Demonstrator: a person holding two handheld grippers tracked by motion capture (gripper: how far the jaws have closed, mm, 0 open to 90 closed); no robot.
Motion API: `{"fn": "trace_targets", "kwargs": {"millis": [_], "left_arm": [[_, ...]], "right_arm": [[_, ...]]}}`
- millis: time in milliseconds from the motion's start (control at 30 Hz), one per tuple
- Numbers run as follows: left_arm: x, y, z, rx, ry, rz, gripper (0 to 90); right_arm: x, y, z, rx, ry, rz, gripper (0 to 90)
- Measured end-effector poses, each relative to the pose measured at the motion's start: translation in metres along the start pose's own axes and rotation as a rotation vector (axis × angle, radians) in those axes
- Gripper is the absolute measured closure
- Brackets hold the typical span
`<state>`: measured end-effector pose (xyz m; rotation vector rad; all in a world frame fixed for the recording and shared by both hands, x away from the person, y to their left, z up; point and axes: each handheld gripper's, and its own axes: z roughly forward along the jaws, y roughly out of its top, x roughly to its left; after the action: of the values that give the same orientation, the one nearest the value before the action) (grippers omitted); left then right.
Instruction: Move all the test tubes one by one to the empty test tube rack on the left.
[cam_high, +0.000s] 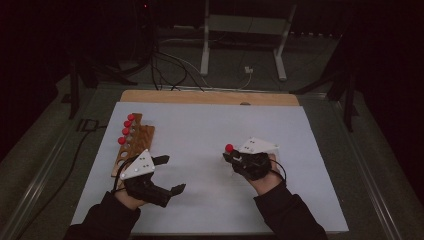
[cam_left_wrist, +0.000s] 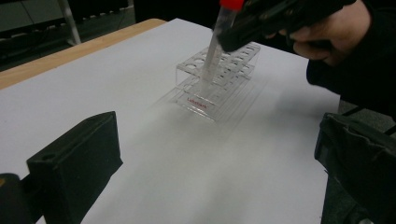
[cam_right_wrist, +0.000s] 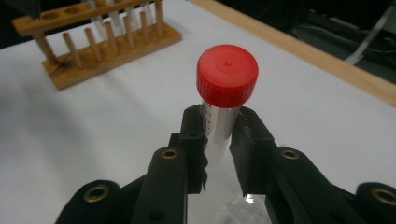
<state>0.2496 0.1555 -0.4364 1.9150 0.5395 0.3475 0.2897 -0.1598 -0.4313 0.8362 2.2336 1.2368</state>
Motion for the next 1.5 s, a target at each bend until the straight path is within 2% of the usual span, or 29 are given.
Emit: {"fn": "trace_targets", "kwargs": {"millis": [133,200,433,667,733,867,1033,1167,1500], "left_arm": [[-0.002,0.003,0.002,0.000,-0.026,-0.001,1.6],[-0.004,0.004,0.004,0.002,-0.024,0.007,1.6],[-0.009,0.011,0.013,-0.007,-0.057,0.018,3.6],[-0.011,0.019,0.025,-0.014,-0.052,0.023,9.1],[-0.011,0.021,0.029,-0.017,-0.051,0.027,15.1],[-0.013,0.024,0.039,-0.002,-0.044,0.037,17.5],[-0.014,0.026,0.048,0.006,-0.033,0.047,29.9],[-0.014,0.029,0.055,-0.013,-0.030,0.051,39.0],[-0.020,0.033,0.069,0.010,-0.023,0.101,59.4]], "right_arm": [[0.009,-0.003,0.009,0.026,0.032,-0.019,75.2],[0.015,-0.004,0.012,0.036,0.048,-0.026,75.2],[0.032,-0.004,0.017,0.054,0.108,-0.054,75.2],[0.040,-0.006,0.020,0.068,0.140,-0.069,75.2],[0.041,-0.006,0.020,0.069,0.147,-0.066,75.2],[0.041,-0.006,0.020,0.073,0.152,-0.068,75.2],[0.042,-0.006,0.020,0.074,0.157,-0.068,75.2],[0.042,-0.006,0.020,0.073,0.159,-0.067,75.2],[0.042,-0.005,0.019,0.071,0.162,-0.070,75.2]]}}
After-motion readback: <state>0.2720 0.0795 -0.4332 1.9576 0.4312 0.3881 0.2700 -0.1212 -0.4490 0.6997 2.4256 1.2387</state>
